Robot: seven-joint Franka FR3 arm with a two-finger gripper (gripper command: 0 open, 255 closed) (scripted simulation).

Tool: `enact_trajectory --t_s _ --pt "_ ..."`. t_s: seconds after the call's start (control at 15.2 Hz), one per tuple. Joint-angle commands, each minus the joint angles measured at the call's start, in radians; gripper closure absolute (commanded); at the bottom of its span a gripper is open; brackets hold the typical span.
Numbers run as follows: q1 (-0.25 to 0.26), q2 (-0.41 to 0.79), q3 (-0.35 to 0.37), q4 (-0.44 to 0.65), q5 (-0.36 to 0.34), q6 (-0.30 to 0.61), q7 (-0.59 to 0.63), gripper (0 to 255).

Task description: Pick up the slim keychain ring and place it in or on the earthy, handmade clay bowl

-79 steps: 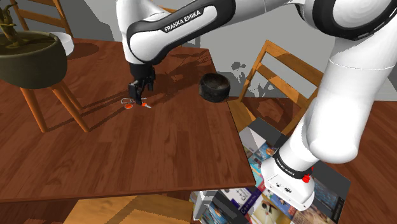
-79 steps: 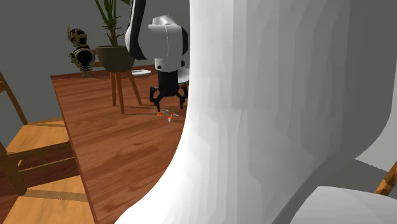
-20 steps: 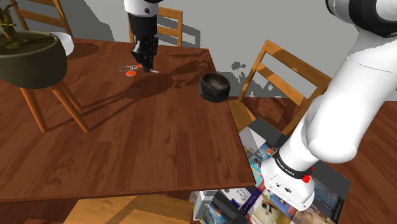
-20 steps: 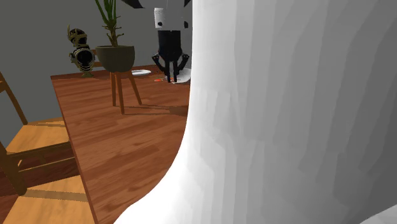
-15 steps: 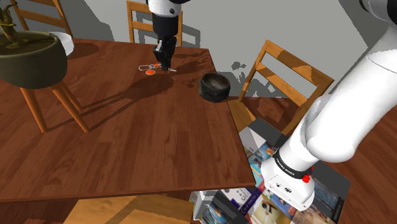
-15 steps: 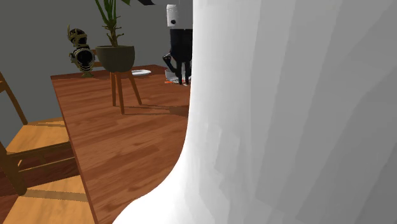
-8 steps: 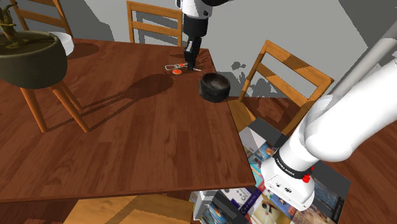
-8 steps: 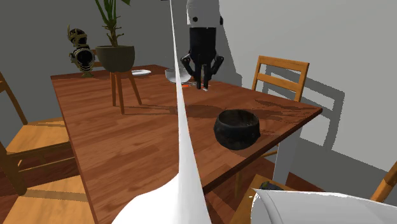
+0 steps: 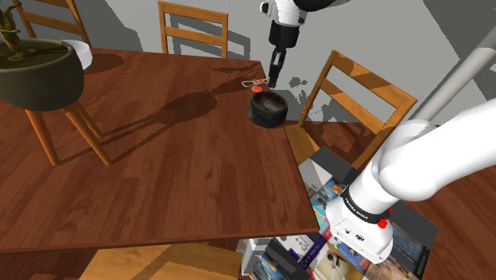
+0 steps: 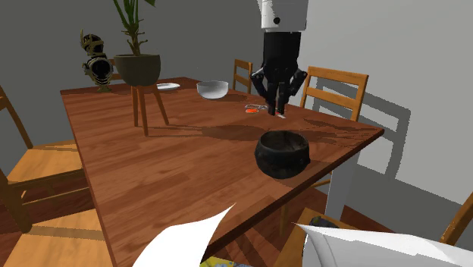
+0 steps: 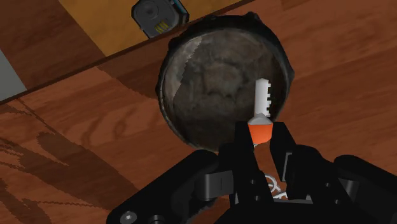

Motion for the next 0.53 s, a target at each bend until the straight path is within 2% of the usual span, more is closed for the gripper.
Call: enact_trajectory --t_s 0.0,0.13,0.46 --pt "-0.017 -0.046 -0.03 -0.029 -0.015 -0.017 -0.04 255" --pt "-0.034 -0.089 -0.06 -0.06 -0.032 -0.028 -0.077 255" --pt "-0.035 -0.08 -0.061 -0.121 -0.033 0.041 -0.077 255"
